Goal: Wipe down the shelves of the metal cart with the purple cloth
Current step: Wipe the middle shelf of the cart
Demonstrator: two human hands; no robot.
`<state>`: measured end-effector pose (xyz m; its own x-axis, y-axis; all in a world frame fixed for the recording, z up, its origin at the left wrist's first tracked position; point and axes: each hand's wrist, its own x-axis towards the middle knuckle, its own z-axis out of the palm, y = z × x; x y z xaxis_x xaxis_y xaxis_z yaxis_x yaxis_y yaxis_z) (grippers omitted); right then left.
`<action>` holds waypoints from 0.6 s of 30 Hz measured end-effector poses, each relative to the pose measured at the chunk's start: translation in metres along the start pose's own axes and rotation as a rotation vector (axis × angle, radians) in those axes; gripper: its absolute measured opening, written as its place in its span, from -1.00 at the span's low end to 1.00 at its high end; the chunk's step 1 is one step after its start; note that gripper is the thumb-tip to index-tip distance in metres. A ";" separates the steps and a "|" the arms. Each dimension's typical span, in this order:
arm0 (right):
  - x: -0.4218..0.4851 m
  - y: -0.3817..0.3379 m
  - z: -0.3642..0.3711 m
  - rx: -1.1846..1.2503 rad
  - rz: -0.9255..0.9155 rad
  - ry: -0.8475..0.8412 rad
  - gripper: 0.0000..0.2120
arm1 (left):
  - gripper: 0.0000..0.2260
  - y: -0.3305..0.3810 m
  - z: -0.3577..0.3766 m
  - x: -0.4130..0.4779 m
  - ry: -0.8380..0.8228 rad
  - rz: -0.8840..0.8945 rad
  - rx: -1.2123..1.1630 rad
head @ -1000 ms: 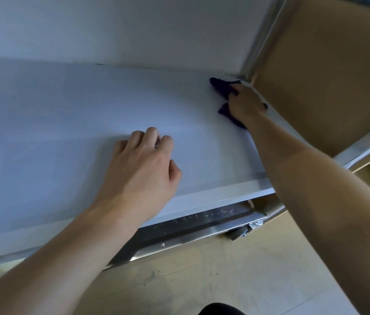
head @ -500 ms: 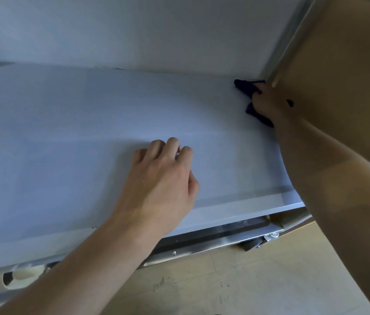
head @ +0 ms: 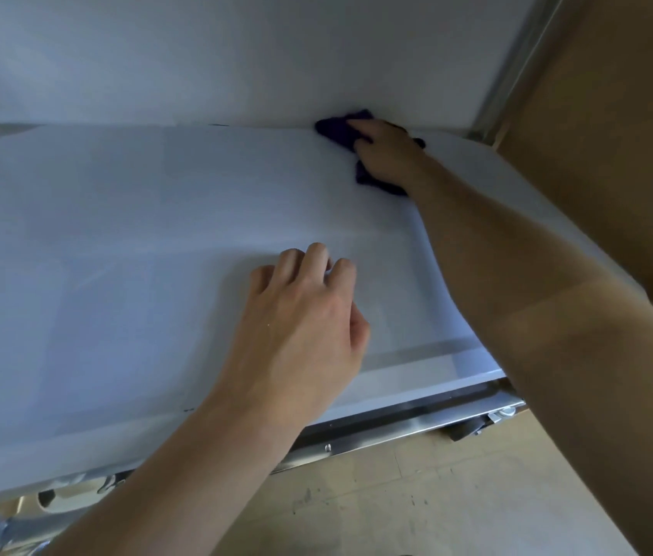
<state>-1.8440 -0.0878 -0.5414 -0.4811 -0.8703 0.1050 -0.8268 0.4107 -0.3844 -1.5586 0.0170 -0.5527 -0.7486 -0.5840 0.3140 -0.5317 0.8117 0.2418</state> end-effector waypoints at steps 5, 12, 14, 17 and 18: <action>-0.025 -0.050 0.021 -0.015 -0.233 -0.089 -0.56 | -0.85 -0.001 -0.001 0.001 -0.017 -0.014 -0.029; -0.079 -0.045 0.011 -0.015 -0.255 -0.083 -0.59 | -0.81 -0.002 -0.003 0.000 -0.018 -0.020 -0.051; -0.084 -0.029 0.001 -0.048 -0.193 -0.031 -0.59 | -0.80 -0.003 -0.003 0.001 -0.011 -0.020 -0.057; -0.090 0.018 -0.024 -0.117 -0.026 0.055 -0.59 | -0.79 -0.002 -0.002 0.001 -0.005 -0.020 -0.063; -0.091 0.038 -0.034 -0.132 0.041 0.068 -0.59 | -0.78 -0.002 -0.002 0.001 -0.006 -0.019 -0.059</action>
<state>-1.8416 0.0169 -0.5345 -0.5302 -0.8336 0.1550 -0.8349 0.4815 -0.2665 -1.5575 0.0150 -0.5515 -0.7411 -0.5989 0.3034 -0.5215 0.7981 0.3017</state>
